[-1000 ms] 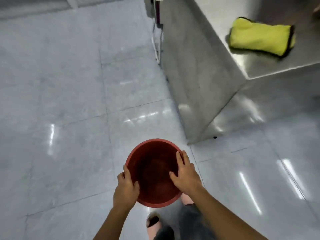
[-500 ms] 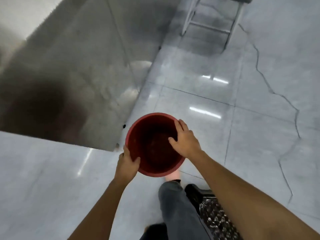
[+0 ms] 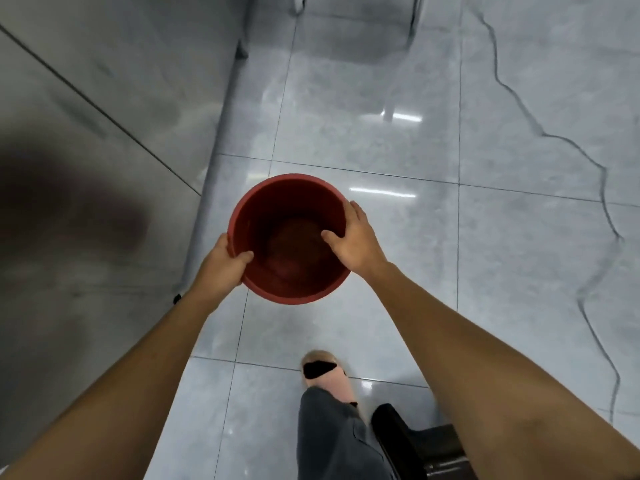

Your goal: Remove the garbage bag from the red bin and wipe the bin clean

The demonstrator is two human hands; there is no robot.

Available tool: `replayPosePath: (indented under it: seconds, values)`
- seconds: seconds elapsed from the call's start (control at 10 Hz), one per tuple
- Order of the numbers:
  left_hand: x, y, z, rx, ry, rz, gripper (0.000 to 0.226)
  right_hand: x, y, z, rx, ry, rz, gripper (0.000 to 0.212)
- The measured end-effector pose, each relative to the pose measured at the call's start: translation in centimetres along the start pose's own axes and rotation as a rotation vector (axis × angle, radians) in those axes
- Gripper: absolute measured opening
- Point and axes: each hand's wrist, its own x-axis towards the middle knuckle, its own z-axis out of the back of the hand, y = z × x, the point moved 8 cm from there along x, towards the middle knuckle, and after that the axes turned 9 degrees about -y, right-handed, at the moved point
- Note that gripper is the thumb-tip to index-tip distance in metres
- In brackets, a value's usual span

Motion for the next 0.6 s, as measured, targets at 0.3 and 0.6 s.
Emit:
replayPosePath:
  seconds: [0.3, 0.6]
  values:
    - [6.0, 4.6, -2.6, -0.087, -0.033, 0.089, 0.036, 3.9, -2.8, -5.3, 0.122, 0.051, 0.022, 0.070]
    - [2.6, 4.3, -0.6, 0.196, -0.202, 0.026, 0.051, 2.0, -0.6, -5.3, -0.250, 0.069, 0.173, 0.073]
